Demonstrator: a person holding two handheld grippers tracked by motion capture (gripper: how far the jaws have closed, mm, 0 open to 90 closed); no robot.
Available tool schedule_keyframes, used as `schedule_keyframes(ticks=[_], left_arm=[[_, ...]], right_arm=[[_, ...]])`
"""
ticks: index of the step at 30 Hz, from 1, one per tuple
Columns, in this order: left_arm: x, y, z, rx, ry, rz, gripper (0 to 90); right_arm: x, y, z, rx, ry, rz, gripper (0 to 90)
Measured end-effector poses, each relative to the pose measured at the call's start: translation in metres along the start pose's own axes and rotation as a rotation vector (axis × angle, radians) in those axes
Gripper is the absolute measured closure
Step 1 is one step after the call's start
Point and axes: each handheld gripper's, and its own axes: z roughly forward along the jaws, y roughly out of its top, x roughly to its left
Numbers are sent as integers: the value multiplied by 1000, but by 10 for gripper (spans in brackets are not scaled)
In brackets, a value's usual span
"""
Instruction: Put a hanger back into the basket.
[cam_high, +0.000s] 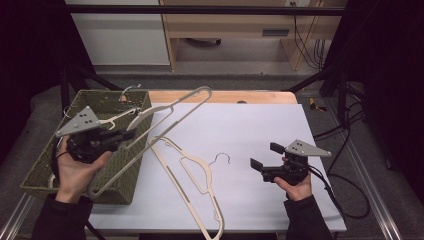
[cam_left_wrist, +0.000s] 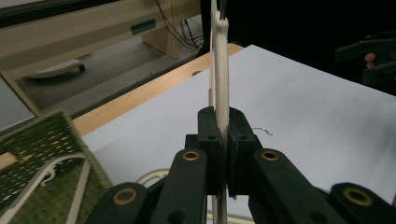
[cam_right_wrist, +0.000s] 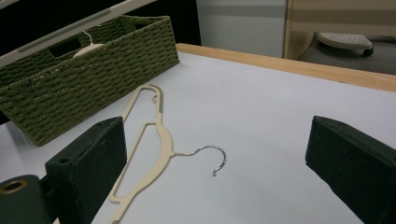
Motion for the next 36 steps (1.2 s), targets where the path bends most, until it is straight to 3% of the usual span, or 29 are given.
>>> schedule_keyframes(ticks=[6,12,32,36], left_arm=[[31,-4,-12,-4,63,-19,863],[57,-13,-14,9,86,-50,863],[118,-39,-24,43,133,-99,862],[126,-45,-28,68,150,-98,862]], right_arm=[[0,0,-2,-4,0,4,59],[-1,-1,-1,1,1,0,58],[-1,-1,0,3,-2,1,58],[-2,-2,1,14,-1,-1,59]])
